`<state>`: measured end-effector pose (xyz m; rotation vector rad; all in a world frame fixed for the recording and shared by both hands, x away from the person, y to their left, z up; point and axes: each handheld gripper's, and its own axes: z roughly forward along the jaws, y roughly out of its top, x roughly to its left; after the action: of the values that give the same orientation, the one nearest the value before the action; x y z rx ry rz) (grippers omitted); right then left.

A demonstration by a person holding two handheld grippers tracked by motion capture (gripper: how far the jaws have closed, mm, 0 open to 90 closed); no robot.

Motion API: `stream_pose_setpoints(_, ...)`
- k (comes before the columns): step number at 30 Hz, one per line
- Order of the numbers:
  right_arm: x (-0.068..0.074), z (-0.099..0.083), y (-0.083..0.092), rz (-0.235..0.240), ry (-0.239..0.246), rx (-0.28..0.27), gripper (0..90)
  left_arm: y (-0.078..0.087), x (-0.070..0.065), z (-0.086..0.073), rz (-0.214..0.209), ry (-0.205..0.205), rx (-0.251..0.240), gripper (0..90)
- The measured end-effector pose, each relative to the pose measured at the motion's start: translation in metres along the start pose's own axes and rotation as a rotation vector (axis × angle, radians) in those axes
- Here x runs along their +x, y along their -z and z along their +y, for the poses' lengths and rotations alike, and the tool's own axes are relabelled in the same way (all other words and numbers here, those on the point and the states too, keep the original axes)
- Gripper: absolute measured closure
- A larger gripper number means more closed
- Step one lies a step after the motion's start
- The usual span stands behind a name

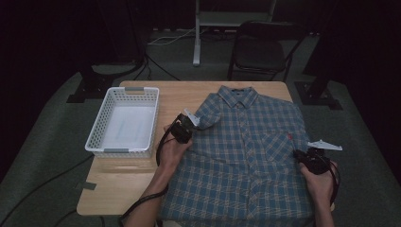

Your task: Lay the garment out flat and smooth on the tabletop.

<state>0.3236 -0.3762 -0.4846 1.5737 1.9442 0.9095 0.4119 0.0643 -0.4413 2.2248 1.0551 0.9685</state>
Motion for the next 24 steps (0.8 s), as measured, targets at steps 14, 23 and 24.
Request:
stream_pose_setpoints(14, -0.002, 0.001, 0.0, -0.007, -0.009, 0.005, 86.8, 0.003, 0.008, -0.001, 0.022, 0.001, 0.0, 86.0)
stream_pose_setpoints(23, -0.005, 0.0, 0.003, -0.015, -0.014, 0.012, 86.8, 0.004, 0.01, 0.0, 0.034, -0.005, 0.002, 86.0)
stream_pose_setpoints(24, -0.005, -0.001, 0.003, -0.017, -0.015, 0.013, 86.8, 0.003, 0.011, 0.0, 0.036, -0.004, 0.001, 86.0)
